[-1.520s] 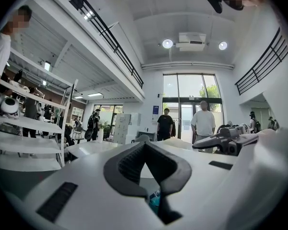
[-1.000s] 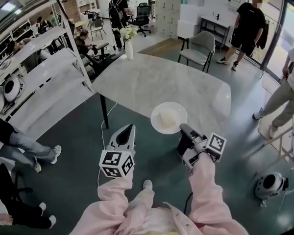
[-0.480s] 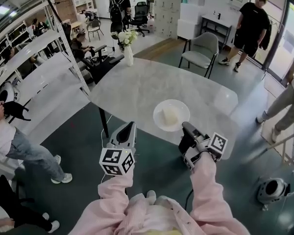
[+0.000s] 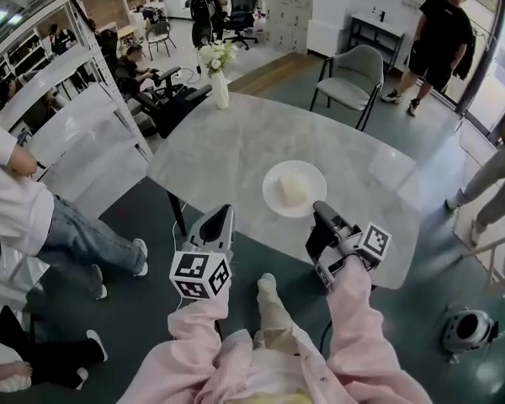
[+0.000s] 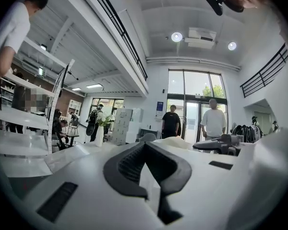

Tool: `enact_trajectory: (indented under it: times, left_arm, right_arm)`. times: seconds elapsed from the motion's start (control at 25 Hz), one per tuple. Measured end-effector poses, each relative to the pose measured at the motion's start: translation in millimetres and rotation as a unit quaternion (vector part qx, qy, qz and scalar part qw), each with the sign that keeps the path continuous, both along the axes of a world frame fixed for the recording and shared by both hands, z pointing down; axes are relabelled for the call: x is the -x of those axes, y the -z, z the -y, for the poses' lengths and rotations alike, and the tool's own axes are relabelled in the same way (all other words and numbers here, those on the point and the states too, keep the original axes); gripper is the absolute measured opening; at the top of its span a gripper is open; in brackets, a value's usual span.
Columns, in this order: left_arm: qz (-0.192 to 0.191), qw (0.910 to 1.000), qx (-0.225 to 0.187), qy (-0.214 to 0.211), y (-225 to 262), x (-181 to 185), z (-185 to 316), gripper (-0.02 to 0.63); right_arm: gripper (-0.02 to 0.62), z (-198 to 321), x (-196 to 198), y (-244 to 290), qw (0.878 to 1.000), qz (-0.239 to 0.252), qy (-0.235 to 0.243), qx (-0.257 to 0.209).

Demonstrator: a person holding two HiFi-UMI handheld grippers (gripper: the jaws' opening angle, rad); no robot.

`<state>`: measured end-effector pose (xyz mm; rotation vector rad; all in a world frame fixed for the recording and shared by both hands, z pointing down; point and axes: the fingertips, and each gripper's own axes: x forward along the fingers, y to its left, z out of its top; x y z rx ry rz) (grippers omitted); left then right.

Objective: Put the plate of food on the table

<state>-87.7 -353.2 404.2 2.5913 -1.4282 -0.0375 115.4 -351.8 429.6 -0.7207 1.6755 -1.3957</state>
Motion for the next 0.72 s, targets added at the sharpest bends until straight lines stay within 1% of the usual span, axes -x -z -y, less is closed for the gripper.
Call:
enact_trajectory:
  times: [0.12,0.24,0.52,0.64,0.72]
  left_arm:
    - [0.001,1.0,0.004,0.003,-14,0,31,-0.002]
    - [0.002,1.0,0.006,0.003,-24,-12,66,-0.002]
    - [0.008,0.9998,0.018,-0.004,-21,-30,158,-0.002]
    - [0.007,0.9995,0.03,-0.001,-31,-26,200,-0.002]
    - [0.005,0.9991,0.042,-0.001,-41,-28,212,-0.002]
  right_arm:
    - [0.021,29,1,-11,1.0,0.012,0.005,-0.007]
    - [0.02,64,-9,-21,1.0,0.019,0.01,-0.01]
    - [0.021,149,-17,-27,1.0,0.02,0.021,-0.007]
    - [0.021,188,-14,-40,1.0,0.021,0.023,-0.003]
    - [0.02,201,-16,-46,1.0,0.02,0.024,0.0]
